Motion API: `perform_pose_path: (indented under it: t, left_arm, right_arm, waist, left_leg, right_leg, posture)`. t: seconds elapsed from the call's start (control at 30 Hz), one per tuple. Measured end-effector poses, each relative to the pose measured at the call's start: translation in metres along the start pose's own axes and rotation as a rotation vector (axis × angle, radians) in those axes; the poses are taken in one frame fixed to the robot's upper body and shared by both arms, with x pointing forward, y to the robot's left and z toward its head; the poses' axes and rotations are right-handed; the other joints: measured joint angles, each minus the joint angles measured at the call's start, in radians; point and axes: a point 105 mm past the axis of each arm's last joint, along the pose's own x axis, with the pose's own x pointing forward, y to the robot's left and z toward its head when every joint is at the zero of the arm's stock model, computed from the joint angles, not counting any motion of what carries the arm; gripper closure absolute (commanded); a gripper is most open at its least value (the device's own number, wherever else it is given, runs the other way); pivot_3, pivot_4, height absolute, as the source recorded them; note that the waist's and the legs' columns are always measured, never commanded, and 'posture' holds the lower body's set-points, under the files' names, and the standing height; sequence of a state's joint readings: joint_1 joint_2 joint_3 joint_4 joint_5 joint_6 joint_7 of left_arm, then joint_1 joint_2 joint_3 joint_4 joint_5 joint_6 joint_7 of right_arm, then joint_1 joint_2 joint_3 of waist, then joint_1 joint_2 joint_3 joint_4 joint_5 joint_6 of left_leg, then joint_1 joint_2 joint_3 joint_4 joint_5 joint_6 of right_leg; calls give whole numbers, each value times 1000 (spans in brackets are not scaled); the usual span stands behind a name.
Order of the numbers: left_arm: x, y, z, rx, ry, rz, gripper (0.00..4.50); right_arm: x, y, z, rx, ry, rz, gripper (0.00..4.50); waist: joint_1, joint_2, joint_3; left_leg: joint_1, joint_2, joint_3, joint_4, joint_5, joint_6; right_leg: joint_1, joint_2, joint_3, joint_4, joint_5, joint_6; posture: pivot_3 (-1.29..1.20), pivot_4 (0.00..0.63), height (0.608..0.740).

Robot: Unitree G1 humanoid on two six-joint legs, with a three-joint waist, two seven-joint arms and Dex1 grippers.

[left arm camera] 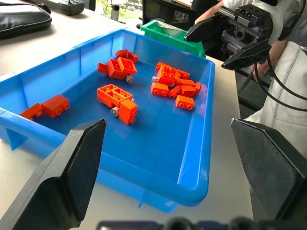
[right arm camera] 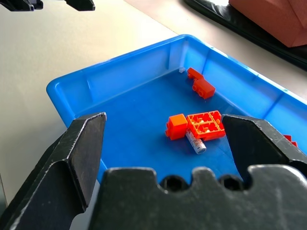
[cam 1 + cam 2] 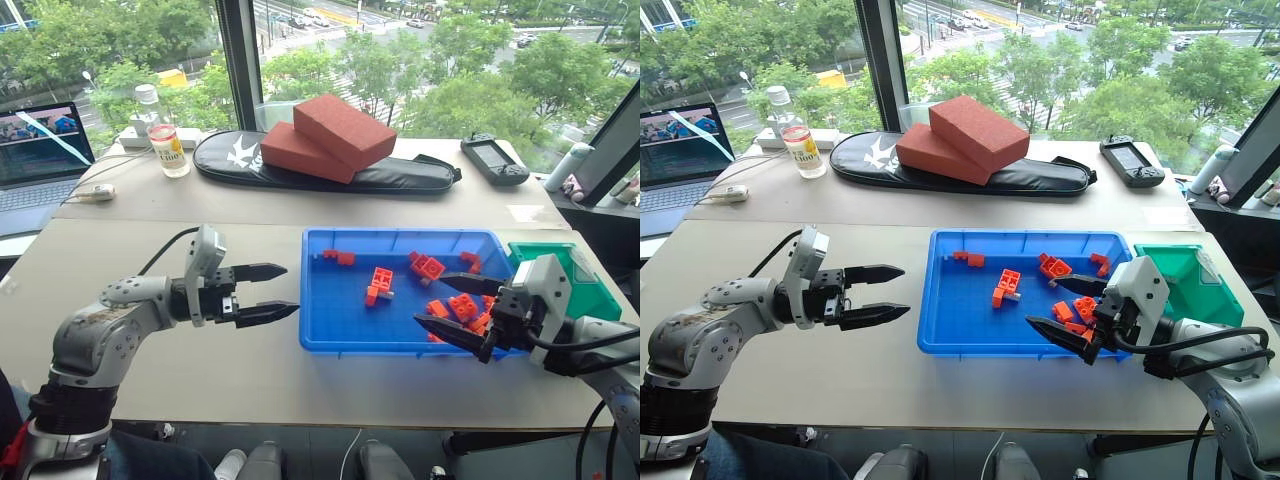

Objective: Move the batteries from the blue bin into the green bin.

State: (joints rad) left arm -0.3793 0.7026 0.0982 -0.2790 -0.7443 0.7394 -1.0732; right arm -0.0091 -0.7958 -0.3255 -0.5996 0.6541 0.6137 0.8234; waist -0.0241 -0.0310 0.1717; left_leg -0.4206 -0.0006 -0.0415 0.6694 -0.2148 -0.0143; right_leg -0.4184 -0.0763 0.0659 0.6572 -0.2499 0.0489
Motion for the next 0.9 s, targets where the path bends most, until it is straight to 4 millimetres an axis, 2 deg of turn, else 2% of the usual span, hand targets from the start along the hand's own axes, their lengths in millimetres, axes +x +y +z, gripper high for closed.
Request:
perform_pose_path:
  t: [0.2, 0.27, 0.43, 0.53, 0.67, 0.8, 0.9]
  left_arm:
    - [1, -2, 4, -3, -8, -23, 0]
    - [2, -2, 5, 0, -13, -29, 0]
    - [2, -4, 4, -5, -9, -52, 0]
    - [1, -4, 4, -6, -2, -60, 0]
    - [1, -3, 6, 0, -2, -61, 0]
    - [2, -2, 5, -2, -1, -61, 0]
    - [2, -2, 5, -2, -2, -59, 0]
  right_arm:
    - [-3, 0, -7, 10, 33, -13, 39]
    - [-5, -7, -8, -10, 66, -48, 39]
    - [-22, -53, -21, -35, 227, -265, 39]
    - [-28, -70, -24, 8, 294, -347, 39]
    - [-22, -72, -31, 53, 363, -357, 39]
    - [-9, -69, -50, 132, 439, -346, 39]
    - [-8, -70, -63, 154, 506, -361, 39]
  waist:
    - [3, 0, 0]
    - [2, 0, 0]
    - [2, 0, 0]
    - [-1, 0, 0]
    - [-3, 0, 0]
    - [-6, 0, 0]
    - [-5, 0, 0]
  left_leg:
    - [0, 0, 0, 0, 0, 0]
    - [0, 0, 1, 0, 0, 0]
    - [0, 0, 2, 0, 0, 0]
    - [0, 0, 2, 0, 0, 0]
    - [0, 0, 2, 0, 0, 0]
    - [-1, 0, 2, 0, 0, 0]
    - [-1, 0, 2, 0, 0, 0]
  right_leg:
    - [0, 0, 0, 0, 0, 0]
    - [0, 0, 1, 0, 0, 0]
    - [0, 0, 1, 0, 0, 0]
    - [-1, 0, 2, 0, 0, 0]
    - [-1, 0, 2, 0, 0, 0]
    - [-1, 0, 2, 0, 0, 0]
    - [-2, 0, 2, -1, 0, 0]
  posture:
    - [0, 150, 740]
    - [0, 150, 740]
    - [0, 150, 740]
    - [0, 150, 740]
    - [0, 150, 740]
    - [0, 150, 740]
    - [0, 150, 740]
